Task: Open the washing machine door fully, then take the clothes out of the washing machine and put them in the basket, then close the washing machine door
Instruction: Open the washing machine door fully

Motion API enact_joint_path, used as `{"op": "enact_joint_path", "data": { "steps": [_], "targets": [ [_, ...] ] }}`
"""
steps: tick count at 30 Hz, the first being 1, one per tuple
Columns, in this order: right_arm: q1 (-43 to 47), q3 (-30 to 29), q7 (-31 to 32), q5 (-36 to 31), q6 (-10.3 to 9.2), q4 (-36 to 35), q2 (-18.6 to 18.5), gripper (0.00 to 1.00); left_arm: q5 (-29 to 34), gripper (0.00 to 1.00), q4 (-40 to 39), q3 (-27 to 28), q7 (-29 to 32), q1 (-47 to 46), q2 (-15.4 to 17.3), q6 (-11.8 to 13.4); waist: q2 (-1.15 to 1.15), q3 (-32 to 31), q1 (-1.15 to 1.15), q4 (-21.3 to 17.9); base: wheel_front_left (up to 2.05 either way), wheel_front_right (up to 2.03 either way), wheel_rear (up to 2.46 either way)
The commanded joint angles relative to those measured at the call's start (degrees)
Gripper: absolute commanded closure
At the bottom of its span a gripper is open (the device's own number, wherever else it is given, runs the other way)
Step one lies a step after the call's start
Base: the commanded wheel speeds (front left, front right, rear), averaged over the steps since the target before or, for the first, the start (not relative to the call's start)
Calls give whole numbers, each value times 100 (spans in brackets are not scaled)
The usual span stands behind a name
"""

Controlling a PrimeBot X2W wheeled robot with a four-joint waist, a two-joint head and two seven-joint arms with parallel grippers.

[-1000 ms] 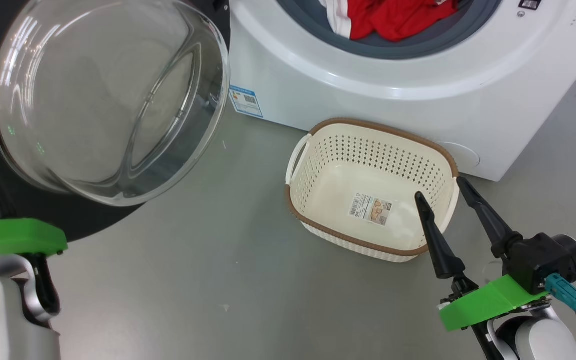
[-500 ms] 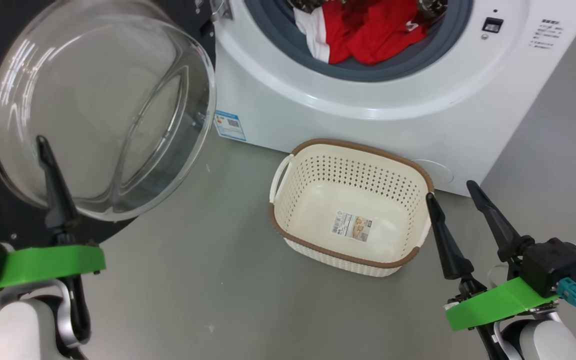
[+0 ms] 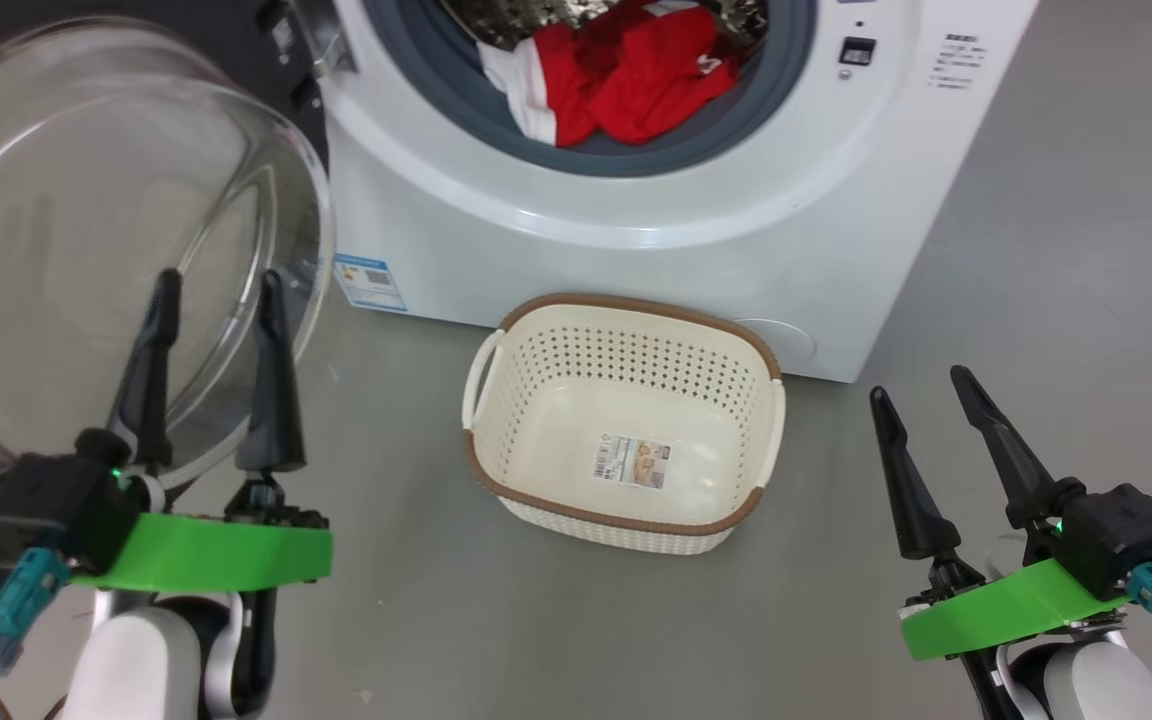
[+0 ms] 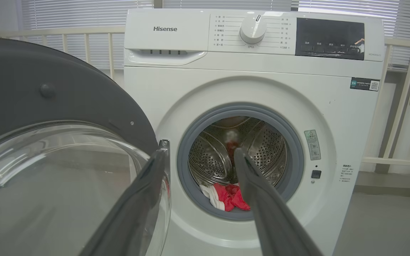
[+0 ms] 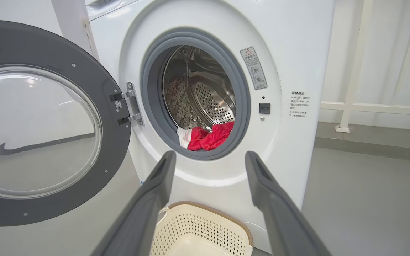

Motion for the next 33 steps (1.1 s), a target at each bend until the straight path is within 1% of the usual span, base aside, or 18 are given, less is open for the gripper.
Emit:
{"op": "enact_joint_path", "data": {
  "steps": [1, 8, 14, 22, 33],
  "targets": [
    [-128, 90, -88, 17, 36, -118, 15, 0, -17, 0, -140, 119, 22, 14, 96, -48, 0, -16, 0, -200, 0, 0, 0],
    [-137, -17, -204, 10, 36, -22, 15, 0, -167, 0, -17, -128, 53, 99, 101, -191, 0, -50, 0, -607, 0, 0, 0],
    [-162, -89, -296, 5, 36, 19, 15, 0, -160, 0, 5, -307, 30, 251, 97, -199, 0, -53, 0, -931, 0, 0, 0],
    [-103, -153, -385, -36, 36, 21, 15, 0, -230, 0, 112, -371, -10, 560, 90, -85, 0, -177, 0, -1276, 0, 0, 0],
    [244, -249, -423, -171, 36, -110, 15, 0, -370, 0, 201, -219, -107, 1003, 127, 80, 0, -498, 0, -1552, 0, 0, 0]
  ]
}}
